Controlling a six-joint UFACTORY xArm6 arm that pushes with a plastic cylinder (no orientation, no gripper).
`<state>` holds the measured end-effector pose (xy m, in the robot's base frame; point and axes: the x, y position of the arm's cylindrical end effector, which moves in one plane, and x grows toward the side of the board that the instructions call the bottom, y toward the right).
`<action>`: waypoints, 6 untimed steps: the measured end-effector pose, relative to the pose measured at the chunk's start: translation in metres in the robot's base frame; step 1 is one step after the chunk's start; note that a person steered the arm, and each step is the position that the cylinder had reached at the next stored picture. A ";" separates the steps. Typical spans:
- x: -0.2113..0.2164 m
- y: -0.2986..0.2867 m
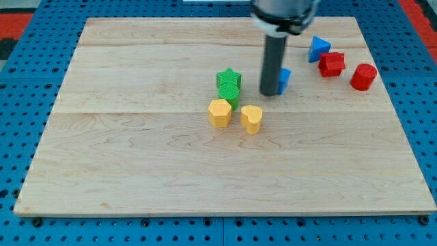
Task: Slightly push the green star to the left
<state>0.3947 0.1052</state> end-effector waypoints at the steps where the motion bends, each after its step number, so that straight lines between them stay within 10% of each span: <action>1: -0.039 0.033; 3: -0.115 -0.015; 6: -0.044 -0.098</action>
